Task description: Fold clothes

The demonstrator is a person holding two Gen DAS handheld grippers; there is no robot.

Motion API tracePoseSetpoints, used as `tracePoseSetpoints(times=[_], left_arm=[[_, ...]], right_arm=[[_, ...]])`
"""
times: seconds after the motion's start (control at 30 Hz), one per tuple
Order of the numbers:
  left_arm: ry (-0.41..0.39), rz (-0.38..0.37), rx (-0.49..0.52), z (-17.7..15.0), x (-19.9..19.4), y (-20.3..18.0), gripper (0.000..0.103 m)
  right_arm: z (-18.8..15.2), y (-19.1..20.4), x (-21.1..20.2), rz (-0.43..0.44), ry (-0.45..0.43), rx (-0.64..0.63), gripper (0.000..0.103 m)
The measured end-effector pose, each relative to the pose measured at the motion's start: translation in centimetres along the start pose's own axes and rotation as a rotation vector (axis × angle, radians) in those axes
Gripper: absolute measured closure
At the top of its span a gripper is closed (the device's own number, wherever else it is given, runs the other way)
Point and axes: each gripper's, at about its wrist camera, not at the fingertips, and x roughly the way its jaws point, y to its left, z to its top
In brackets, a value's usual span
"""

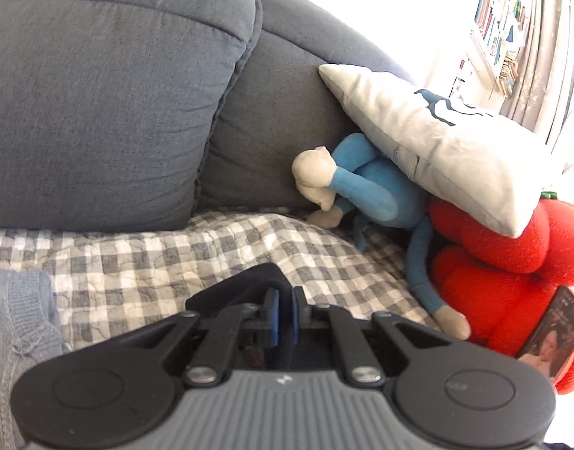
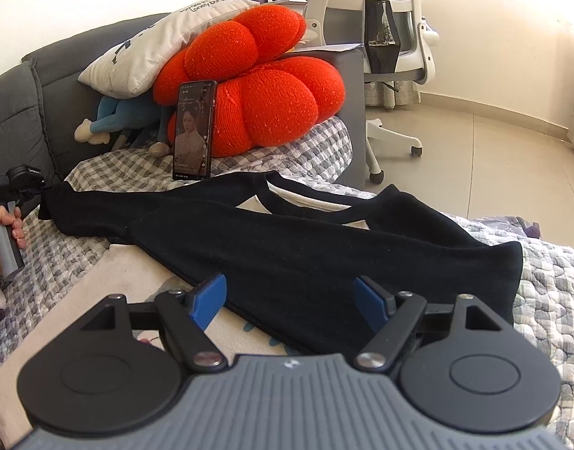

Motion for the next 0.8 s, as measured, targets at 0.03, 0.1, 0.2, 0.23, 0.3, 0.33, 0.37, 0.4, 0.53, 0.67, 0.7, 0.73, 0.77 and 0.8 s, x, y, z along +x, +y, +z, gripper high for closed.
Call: tracePoseSetpoints(times=[0.03, 0.1, 0.2, 0.23, 0.3, 0.33, 0.37, 0.4, 0.53, 0.67, 0.7, 0.73, 0.77, 0.8], left_arm=[[0.021, 0.002, -0.013, 0.2, 0.1, 0.2, 0.097], [0.054, -0.003, -0.051, 0.7, 0.3, 0.7, 0.097], [0.068, -0.037, -0.073, 1.1, 0.0, 1.0, 0.097], [0.061, -0.057, -0.076, 1.2, -0.4, 0.9, 0.097], [0.048, -0.101, -0.08, 1.4, -1.1, 0.3, 0.097], [0.043, -0.127, -0.081, 1.5, -1.5, -0.2, 0.097], [0.038, -0.158, -0.083, 1.6, -2.0, -0.9, 0.097], [0.033, -0.187, -0.084, 1.6, -2.4, -1.5, 0.097], [0.002, -0.31, -0.068, 1.5, -4.4, -4.7, 0.097], [-0.008, -0.415, -0.05, 0.9, -6.2, -7.4, 0.097], [-0.006, -0.441, -0.045, 0.8, -6.6, -8.0, 0.097], [-0.003, -0.466, -0.041, 0.6, -7.0, -8.6, 0.097], [0.002, -0.488, -0.035, 0.4, -7.4, -9.2, 0.097], [0.01, -0.51, -0.027, 0.2, -7.7, -9.7, 0.097]], right_arm=[[0.0, 0.0, 0.0, 0.002, -0.001, 0.002, 0.024], [-0.1, -0.1, -0.1, 0.007, -0.006, 0.006, 0.024], [-0.1, -0.3, -0.3, 0.019, -0.017, 0.02, 0.024], [-0.1, -0.4, -0.2, 0.023, -0.019, 0.026, 0.024], [0.0, -0.5, -0.1, 0.03, -0.02, 0.038, 0.024], [0.0, -0.5, -0.1, 0.033, -0.021, 0.043, 0.024], [0.1, -0.5, -0.1, 0.037, -0.023, 0.046, 0.024], [0.1, -0.5, -0.2, 0.042, -0.027, 0.048, 0.024], [0.0, -0.6, -0.4, 0.06, -0.034, 0.061, 0.023], [-0.1, -0.8, -0.4, 0.064, -0.032, 0.071, 0.022], [-0.1, -0.9, -0.4, 0.064, -0.032, 0.074, 0.022], [-0.1, -1.0, -0.4, 0.064, -0.033, 0.077, 0.022], [-0.2, -1.1, -0.4, 0.065, -0.033, 0.08, 0.022], [-0.2, -1.1, -0.5, 0.067, -0.034, 0.084, 0.022]])
